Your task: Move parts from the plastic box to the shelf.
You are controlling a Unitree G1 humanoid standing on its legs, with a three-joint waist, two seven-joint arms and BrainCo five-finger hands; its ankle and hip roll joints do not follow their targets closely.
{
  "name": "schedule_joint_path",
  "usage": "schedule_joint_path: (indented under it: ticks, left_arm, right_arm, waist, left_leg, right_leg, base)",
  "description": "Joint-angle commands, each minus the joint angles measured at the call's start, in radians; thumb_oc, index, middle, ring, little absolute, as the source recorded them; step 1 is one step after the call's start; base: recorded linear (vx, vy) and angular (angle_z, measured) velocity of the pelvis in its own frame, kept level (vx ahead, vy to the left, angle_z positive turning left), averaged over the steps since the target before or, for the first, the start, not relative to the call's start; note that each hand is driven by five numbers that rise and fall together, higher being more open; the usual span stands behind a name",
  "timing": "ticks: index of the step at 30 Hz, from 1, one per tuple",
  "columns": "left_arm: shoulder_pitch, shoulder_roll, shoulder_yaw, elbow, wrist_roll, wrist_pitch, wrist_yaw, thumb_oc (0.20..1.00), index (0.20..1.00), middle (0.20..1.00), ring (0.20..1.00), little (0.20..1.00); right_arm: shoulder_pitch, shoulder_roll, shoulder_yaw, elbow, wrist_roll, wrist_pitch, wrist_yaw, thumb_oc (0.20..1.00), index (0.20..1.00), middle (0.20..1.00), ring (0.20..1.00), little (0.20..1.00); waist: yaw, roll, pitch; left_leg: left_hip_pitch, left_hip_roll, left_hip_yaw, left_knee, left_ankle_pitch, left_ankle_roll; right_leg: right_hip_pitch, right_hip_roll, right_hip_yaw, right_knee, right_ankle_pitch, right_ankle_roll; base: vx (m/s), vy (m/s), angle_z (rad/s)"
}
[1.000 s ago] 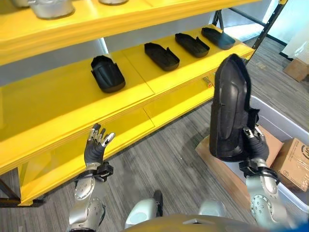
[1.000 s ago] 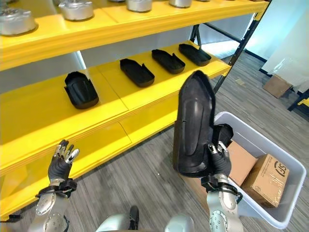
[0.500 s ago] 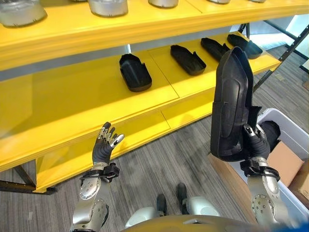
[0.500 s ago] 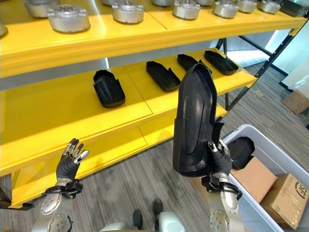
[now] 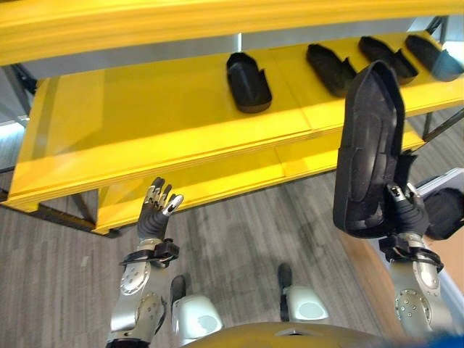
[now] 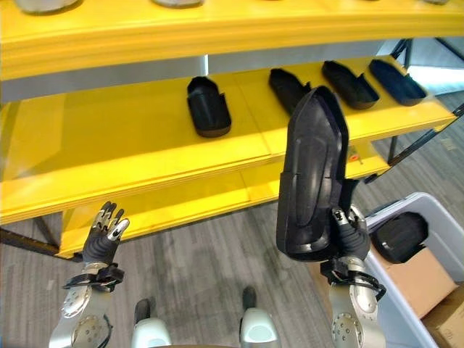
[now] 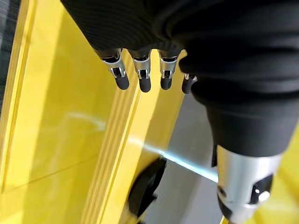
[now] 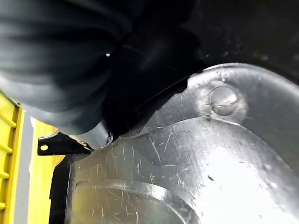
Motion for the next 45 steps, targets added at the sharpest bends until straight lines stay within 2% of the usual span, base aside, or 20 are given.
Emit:
schedule_joint_path:
  ticks: [1,4,6,7,8,11,13,14,16,17,22,24,25,28,33,37,38,39,40,45]
  left_arm:
    - [0.066,0.058,0.034,-0.096,-0.013,-0.060,-0.007,1.000,1.000,1.000,1.000,1.000]
    - [0.087,0.080,0.043,-0.110,-0.003,-0.061,-0.020,1.000,1.000,1.000,1.000,1.000]
    - [0.098,0.101,0.061,-0.120,-0.005,-0.059,-0.024,1.000,1.000,1.000,1.000,1.000]
    - [0.098,0.102,0.062,-0.121,-0.005,-0.059,-0.024,1.000,1.000,1.000,1.000,1.000]
    - [0.089,0.118,0.059,-0.120,-0.008,-0.058,-0.020,1.000,1.000,1.000,1.000,1.000]
    - [0.075,0.133,0.048,-0.119,-0.011,-0.055,-0.014,1.000,1.000,1.000,1.000,1.000]
    - [0.045,0.151,0.027,-0.121,-0.024,-0.052,-0.011,1.000,1.000,1.000,1.000,1.000]
    - [0.044,0.151,0.027,-0.121,-0.024,-0.052,-0.011,1.000,1.000,1.000,1.000,1.000]
    - [0.023,0.174,0.002,-0.127,-0.036,-0.042,-0.009,1.000,1.000,1.000,1.000,1.000]
    - [0.023,0.173,0.002,-0.127,-0.036,-0.041,-0.009,1.000,1.000,1.000,1.000,1.000]
    - [-0.013,0.214,-0.038,-0.147,-0.056,-0.033,0.001,1.000,1.000,1.000,1.000,1.000]
    - [-0.021,0.231,-0.049,-0.163,-0.061,-0.030,0.005,1.000,1.000,1.000,1.000,1.000]
    - [-0.025,0.250,-0.061,-0.181,-0.070,-0.029,0.009,1.000,1.000,1.000,1.000,1.000]
    - [-0.037,0.268,-0.071,-0.197,-0.077,-0.032,0.018,1.000,1.000,1.000,1.000,1.000]
    - [-0.052,0.280,-0.094,-0.211,-0.090,-0.034,0.032,1.000,1.000,1.000,1.000,1.000]
    - [-0.062,0.299,-0.106,-0.225,-0.093,-0.034,0.040,1.000,1.000,1.000,1.000,1.000]
    - [-0.061,0.303,-0.109,-0.226,-0.096,-0.034,0.041,1.000,1.000,1.000,1.000,1.000]
    - [-0.063,0.303,-0.109,-0.227,-0.096,-0.034,0.040,1.000,1.000,1.000,1.000,1.000]
    - [-0.064,0.309,-0.115,-0.232,-0.103,-0.036,0.042,1.000,1.000,1.000,1.000,1.000]
    - [-0.067,0.317,-0.133,-0.243,-0.120,-0.045,0.048,1.000,1.000,1.000,1.000,1.000]
  right_arm:
    - [-0.022,0.012,0.015,-0.063,0.033,-0.081,0.025,0.200,0.200,0.200,0.200,0.200]
    - [-0.028,0.014,0.040,-0.074,0.022,-0.062,0.047,0.200,0.200,0.200,0.200,0.200]
    - [-0.050,0.013,0.072,-0.068,0.020,-0.039,0.068,0.200,0.200,0.200,0.200,0.200]
    - [-0.051,0.013,0.072,-0.067,0.020,-0.040,0.069,0.200,0.200,0.200,0.200,0.200]
    - [-0.077,0.002,0.097,-0.061,0.023,-0.031,0.074,0.200,0.200,0.200,0.200,0.200]
    - [-0.116,-0.017,0.127,-0.054,0.014,-0.021,0.078,0.200,0.200,0.200,0.200,0.200]
    - [-0.190,-0.046,0.180,-0.031,0.045,-0.006,0.078,0.200,0.200,0.200,0.200,0.200]
    - [-0.191,-0.046,0.180,-0.030,0.045,-0.006,0.078,0.200,0.200,0.200,0.200,0.200]
    - [-0.270,-0.088,0.218,-0.021,0.063,0.007,0.070,0.200,0.200,0.200,0.200,0.200]
    - [-0.271,-0.088,0.218,-0.019,0.063,0.006,0.070,0.200,0.200,0.200,0.200,0.200]
    - [-0.438,-0.142,0.278,0.027,0.083,0.009,0.023,0.200,0.200,0.200,0.200,0.200]
    - [-0.495,-0.158,0.299,0.051,0.089,0.006,-0.001,0.200,0.200,0.200,0.200,0.200]
    - [-0.556,-0.181,0.316,0.078,0.089,0.009,-0.021,0.200,0.200,0.200,0.200,0.200]
    - [-0.642,-0.212,0.327,0.114,0.090,0.003,-0.053,0.200,0.200,0.200,0.200,0.200]
    - [-0.722,-0.235,0.352,0.158,0.084,0.008,-0.076,0.200,0.200,0.200,0.200,0.200]
    - [-0.844,-0.301,0.361,0.232,0.072,0.007,-0.116,0.200,0.200,0.200,0.200,0.200]
    - [-0.868,-0.313,0.362,0.246,0.072,0.009,-0.125,0.200,0.200,0.200,0.200,0.200]
    - [-0.871,-0.314,0.361,0.248,0.072,0.008,-0.125,0.200,0.200,0.200,0.200,0.200]
    - [-0.922,-0.342,0.357,0.284,0.068,0.006,-0.146,0.200,0.200,0.200,0.200,0.200]
    - [-1.074,-0.393,0.357,0.406,0.055,-0.001,-0.201,0.200,0.200,0.200,0.200,0.200]
  waist:
    - [0.007,0.016,-0.083]
    - [0.028,0.015,-0.080]
    - [0.056,-0.011,-0.075]
    - [0.055,-0.014,-0.074]
    - [0.074,-0.028,-0.068]
    - [0.094,-0.045,-0.064]
    - [0.129,-0.063,-0.049]
    - [0.127,-0.063,-0.050]
    - [0.159,-0.076,-0.039]
    - [0.157,-0.076,-0.039]
    - [0.227,-0.083,-0.011]
    - [0.248,-0.079,0.004]
    - [0.276,-0.071,0.024]
    - [0.306,-0.064,0.049]
    - [0.330,-0.052,0.083]
    - [0.356,-0.043,0.114]
    - [0.361,-0.044,0.115]
    - [0.360,-0.041,0.118]
    - [0.369,-0.041,0.123]
    - [0.382,-0.030,0.136]
  left_leg:
    - [0.061,-0.008,0.049,-0.156,0.229,-0.015]
    - [0.079,-0.060,0.042,-0.143,0.190,0.000]
    - [0.077,-0.108,0.063,-0.105,0.138,0.016]
    - [0.076,-0.112,0.062,-0.100,0.135,0.018]
    - [0.051,-0.140,0.063,-0.048,0.104,0.026]
    - [0.012,-0.170,0.054,0.006,0.071,0.037]
    - [-0.051,-0.193,0.039,0.065,0.054,0.041]
    - [-0.054,-0.193,0.037,0.068,0.053,0.041]
    - [-0.111,-0.209,0.019,0.109,0.042,0.040]
    - [-0.113,-0.210,0.017,0.112,0.041,0.040]
    - [-0.199,-0.238,-0.018,0.161,0.038,0.039]
    - [-0.228,-0.247,-0.032,0.176,0.039,0.040]
    - [-0.257,-0.256,-0.046,0.191,0.035,0.039]
    - [-0.287,-0.267,-0.064,0.206,0.032,0.045]
    - [-0.325,-0.276,-0.079,0.238,0.024,0.052]
    - [-0.358,-0.289,-0.092,0.261,0.016,0.060]
    - [-0.354,-0.286,-0.098,0.268,-0.010,0.052]
    - [-0.364,-0.291,-0.096,0.265,0.014,0.060]
    - [-0.367,-0.294,-0.104,0.275,-0.014,0.052]
    - [-0.403,-0.309,-0.112,0.300,-0.024,0.058]
  right_leg:
    - [-0.017,0.019,0.006,0.141,-0.168,-0.045]
    - [0.023,-0.029,-0.001,0.118,-0.142,-0.016]
    - [0.065,-0.087,-0.013,0.091,-0.111,0.019]
    - [0.067,-0.091,-0.013,0.089,-0.110,0.020]
    - [0.078,-0.121,-0.028,0.074,-0.094,0.036]
    - [0.089,-0.153,-0.047,0.058,-0.076,0.052]
    - [0.089,-0.182,-0.081,0.057,-0.056,0.064]
    - [0.088,-0.182,-0.083,0.057,-0.057,0.065]
    - [0.097,-0.203,-0.128,0.050,-0.039,0.069]
    - [0.097,-0.204,-0.130,0.050,-0.039,0.069]
    - [0.095,-0.224,-0.194,0.049,-0.027,0.072]
    - [0.089,-0.227,-0.213,0.057,-0.025,0.071]
    - [0.084,-0.230,-0.233,0.063,-0.030,0.068]
    - [0.070,-0.232,-0.251,0.081,-0.035,0.064]
    - [0.045,-0.238,-0.256,0.114,-0.049,0.054]
    - [0.035,-0.240,-0.274,0.133,-0.061,0.047]
    - [0.041,-0.238,-0.271,0.140,-0.081,0.050]
    - [0.033,-0.242,-0.278,0.136,-0.062,0.046]
    - [0.038,-0.239,-0.279,0.143,-0.089,0.047]
    - [0.017,-0.244,-0.279,0.161,-0.101,0.038]
  base:
    - [0.08,0.190,0.02]
    - [0.16,0.275,0.32]
    - [0.17,0.267,0.06]
    - [0.12,0.242,0.02]
    - [0.04,0.117,0.07]
    - [0.05,0.142,0.02]
    - [0.02,0.105,0.10]
    - [0.01,0.059,0.28]
    - [0.02,0.032,0.35]
    - [0.01,0.013,0.36]
    - [0.00,-0.010,0.35]
    - [-0.01,-0.013,0.27]
    - [-0.01,-0.014,0.27]
    - [-0.01,-0.011,0.30]
    - [-0.01,0.003,0.14]
    - [0.03,-0.013,0.06]
    - [0.01,0.000,0.10]
    - [0.08,-0.041,0.17]
    - [0.01,0.002,0.16]
    - [0.02,0.007,0.11]
